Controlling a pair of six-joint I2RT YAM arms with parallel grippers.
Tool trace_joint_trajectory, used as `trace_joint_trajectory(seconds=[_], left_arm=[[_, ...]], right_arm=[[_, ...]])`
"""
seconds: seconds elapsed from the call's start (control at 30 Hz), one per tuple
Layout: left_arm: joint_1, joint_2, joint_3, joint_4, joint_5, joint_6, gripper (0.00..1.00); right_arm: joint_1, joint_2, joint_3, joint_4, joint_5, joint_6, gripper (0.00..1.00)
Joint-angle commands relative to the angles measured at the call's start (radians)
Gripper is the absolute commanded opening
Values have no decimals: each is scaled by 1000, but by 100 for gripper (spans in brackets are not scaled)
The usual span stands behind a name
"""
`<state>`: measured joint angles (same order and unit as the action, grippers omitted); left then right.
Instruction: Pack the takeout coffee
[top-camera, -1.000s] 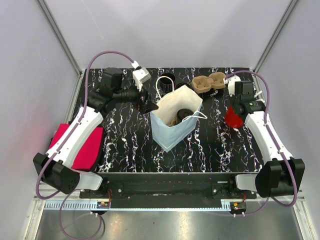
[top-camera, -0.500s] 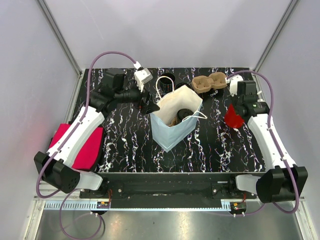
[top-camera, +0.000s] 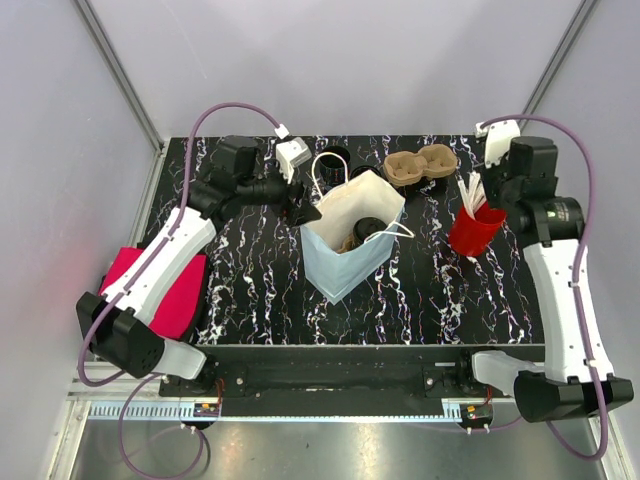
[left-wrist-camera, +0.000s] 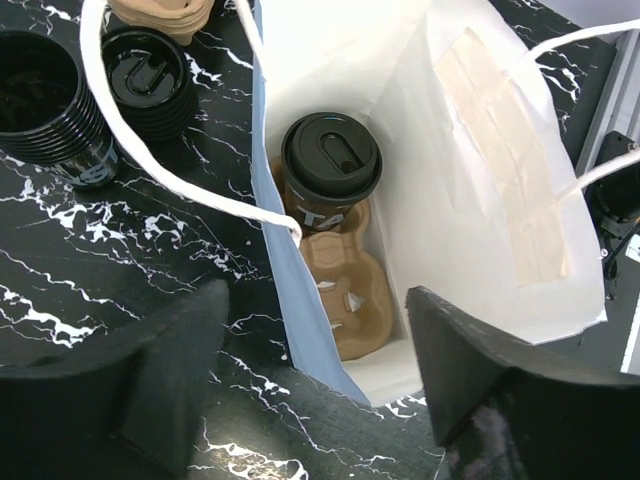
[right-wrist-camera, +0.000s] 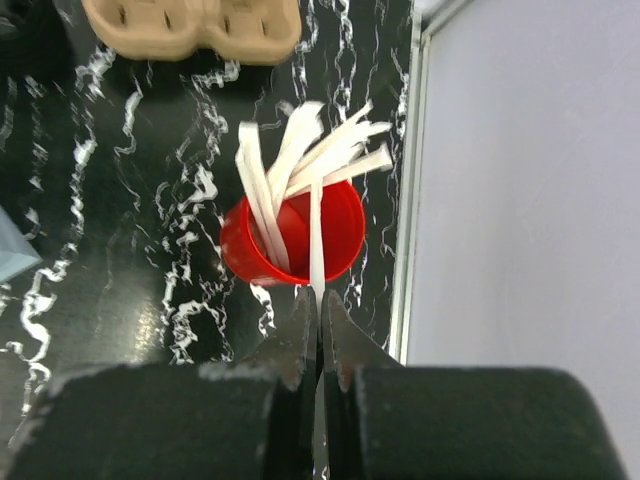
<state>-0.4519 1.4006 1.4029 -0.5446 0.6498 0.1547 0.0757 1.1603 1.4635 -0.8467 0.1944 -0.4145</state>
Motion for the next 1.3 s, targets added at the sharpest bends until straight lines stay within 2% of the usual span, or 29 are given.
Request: trace_joint_trajectory(seconds=[0.0, 0.03, 0.43, 0.57, 0.73, 1.27], left_arm=[[-5, 17, 56, 26, -44, 6, 71], [-5, 18, 57, 26, -45, 6, 65], [-21, 48, 88, -8, -90, 37, 31], [-34, 58, 102, -24, -117, 52, 21], [-57, 78, 129, -43, -156, 72, 2], [-79, 227, 298, -32, -282, 85, 0]], right_arm=[[-2, -28, 156, -100, -99, 25, 0], [-4, -27, 176, -110, -111, 29, 0], [-2, -7, 435, -187, -292, 45, 0], [-1, 2, 474, -189, -326, 52, 0], [-2, 6, 471, -180, -363, 62, 0], [1, 19, 475, -126, -498, 52, 0]])
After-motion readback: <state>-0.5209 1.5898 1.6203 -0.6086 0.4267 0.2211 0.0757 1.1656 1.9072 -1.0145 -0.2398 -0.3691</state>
